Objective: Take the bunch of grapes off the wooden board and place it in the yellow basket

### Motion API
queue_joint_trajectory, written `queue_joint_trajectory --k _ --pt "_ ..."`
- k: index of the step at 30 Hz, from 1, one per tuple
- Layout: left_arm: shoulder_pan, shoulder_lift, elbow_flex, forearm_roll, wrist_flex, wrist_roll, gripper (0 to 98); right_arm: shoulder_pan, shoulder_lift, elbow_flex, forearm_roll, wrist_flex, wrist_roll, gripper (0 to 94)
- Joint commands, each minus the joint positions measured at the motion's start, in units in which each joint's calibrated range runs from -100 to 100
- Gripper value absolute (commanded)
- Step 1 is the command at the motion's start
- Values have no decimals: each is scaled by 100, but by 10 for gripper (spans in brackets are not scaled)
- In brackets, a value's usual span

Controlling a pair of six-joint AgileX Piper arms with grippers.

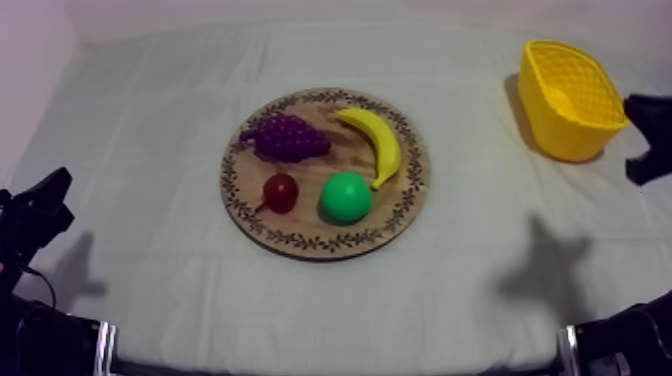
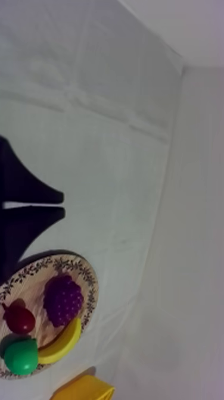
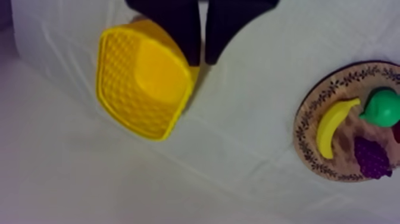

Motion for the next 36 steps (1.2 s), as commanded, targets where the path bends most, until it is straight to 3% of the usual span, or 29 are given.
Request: queue_joint_trajectory --k 1,11,25,36 --pt "-3 0 -3 2 1 -1 1 -63 1083 -1255 -45 158 77 4" --pt "-3 0 -3 2 1 -1 1 -685 3089 -3499 23 833 215 4" --pt "-3 0 -3 2 1 -2 1 -1641 5070 -5392 112 1726 508 4" --pt "-3 0 -3 2 1 -1 1 -2080 6281 -6624 139 2410 775 4"
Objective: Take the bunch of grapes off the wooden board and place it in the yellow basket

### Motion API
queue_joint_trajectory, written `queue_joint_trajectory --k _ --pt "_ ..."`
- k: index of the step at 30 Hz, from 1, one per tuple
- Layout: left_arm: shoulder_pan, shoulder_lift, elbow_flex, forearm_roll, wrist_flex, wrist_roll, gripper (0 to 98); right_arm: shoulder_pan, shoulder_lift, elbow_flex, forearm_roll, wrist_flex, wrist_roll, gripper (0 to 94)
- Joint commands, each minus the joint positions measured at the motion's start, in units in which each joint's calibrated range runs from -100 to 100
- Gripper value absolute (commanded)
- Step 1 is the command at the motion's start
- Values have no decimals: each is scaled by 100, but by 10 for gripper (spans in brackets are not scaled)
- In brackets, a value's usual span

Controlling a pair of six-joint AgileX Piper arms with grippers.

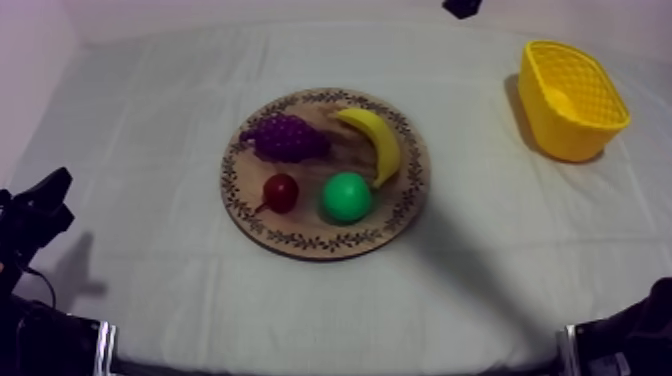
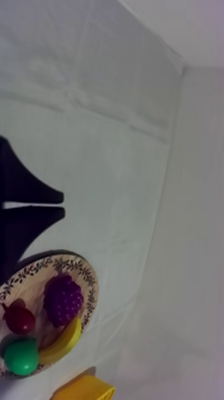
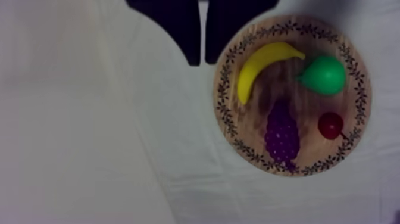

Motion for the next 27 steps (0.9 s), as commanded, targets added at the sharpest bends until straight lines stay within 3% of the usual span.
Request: queue_joint_trajectory --k 1,17,27 --pt "-3 0 -3 2 1 -1 1 -54 326 -291 -1 119 56 4" --pt "-3 0 -3 2 1 -1 1 -452 2404 -2169 -29 1172 209 4" --pt "-3 0 -3 2 1 -1 1 -499 3389 -3128 -142 1730 37 4"
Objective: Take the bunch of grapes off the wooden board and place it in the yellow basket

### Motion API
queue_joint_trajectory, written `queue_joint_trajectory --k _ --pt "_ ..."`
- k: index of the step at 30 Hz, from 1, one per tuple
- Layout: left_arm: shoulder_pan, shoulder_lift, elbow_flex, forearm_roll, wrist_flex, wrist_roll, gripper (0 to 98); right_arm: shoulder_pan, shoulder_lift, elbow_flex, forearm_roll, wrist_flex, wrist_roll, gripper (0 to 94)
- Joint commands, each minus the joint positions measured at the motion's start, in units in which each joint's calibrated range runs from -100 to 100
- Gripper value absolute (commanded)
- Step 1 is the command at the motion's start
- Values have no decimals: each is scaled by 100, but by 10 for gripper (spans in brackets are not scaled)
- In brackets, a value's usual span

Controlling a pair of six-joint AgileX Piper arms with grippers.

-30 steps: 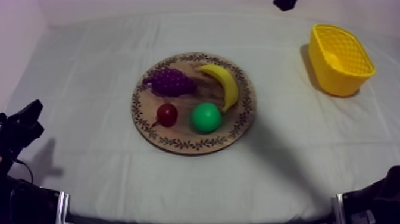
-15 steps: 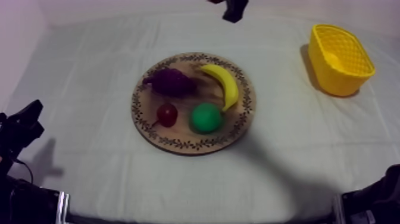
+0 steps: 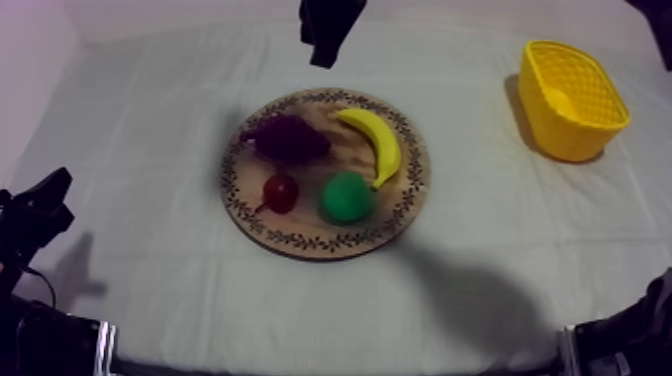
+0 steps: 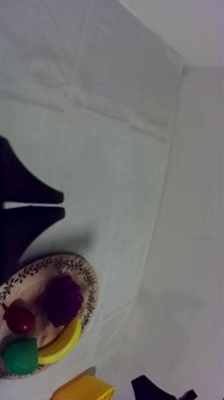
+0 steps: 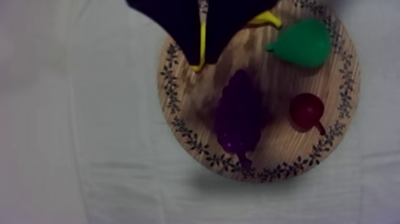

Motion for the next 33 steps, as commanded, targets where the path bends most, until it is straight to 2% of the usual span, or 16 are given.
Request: queue_joint_trajectory --k 1,5,8,14,19,23,28,33 --pt "-3 0 -3 2 1 -1 1 14 194 -181 -48 70 -23 4" --pt "-3 0 -3 2 1 -1 1 11 424 -356 -88 145 -50 8" --pt "-3 0 -3 2 1 -1 1 -1 550 -402 -88 167 -72 58" --pt "-3 0 -3 2 1 -1 1 -18 711 -457 -134 245 -63 224" --pt "-3 0 -3 2 1 -1 1 7 783 -521 -239 320 24 434" --pt "-3 0 -3 2 1 -1 1 17 823 -520 -279 323 77 549" --pt "-3 0 -3 2 1 -1 1 51 858 -550 -363 332 131 620" --pt "-3 0 -3 2 1 -1 1 78 966 -630 -462 338 177 647"
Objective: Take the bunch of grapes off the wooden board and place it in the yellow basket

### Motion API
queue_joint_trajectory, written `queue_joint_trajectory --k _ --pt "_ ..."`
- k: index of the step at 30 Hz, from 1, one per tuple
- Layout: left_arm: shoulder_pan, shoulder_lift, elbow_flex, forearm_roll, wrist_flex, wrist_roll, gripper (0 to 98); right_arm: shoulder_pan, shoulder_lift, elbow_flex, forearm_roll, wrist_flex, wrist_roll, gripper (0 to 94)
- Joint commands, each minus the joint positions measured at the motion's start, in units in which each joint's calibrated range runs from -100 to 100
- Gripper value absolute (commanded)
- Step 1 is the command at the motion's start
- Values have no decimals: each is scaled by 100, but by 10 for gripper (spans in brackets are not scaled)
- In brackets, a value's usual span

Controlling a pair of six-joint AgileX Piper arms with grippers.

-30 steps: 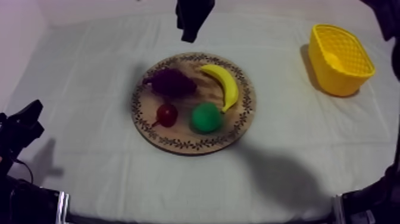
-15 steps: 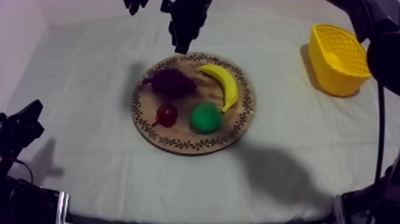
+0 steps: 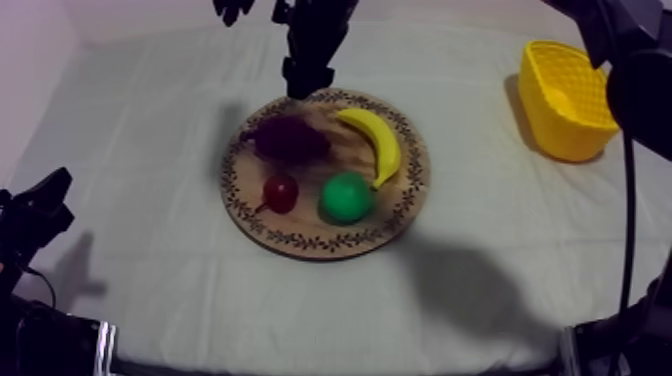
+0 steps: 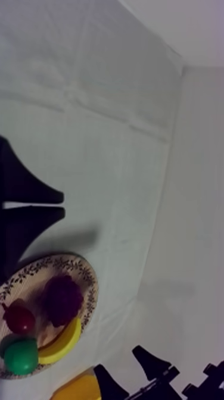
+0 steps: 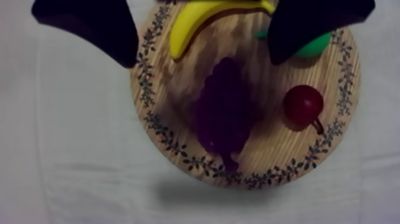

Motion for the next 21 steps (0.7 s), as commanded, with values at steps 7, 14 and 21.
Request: queue_joint_trajectory --k 7,14,21 --pt "-3 0 -3 2 1 -1 1 35 423 -170 -203 -8 148 647" --pt "-3 0 -3 2 1 -1 1 93 1029 -518 -408 -3 366 634" --pt "-3 0 -3 2 1 -1 1 120 1582 -699 -539 -53 596 628"
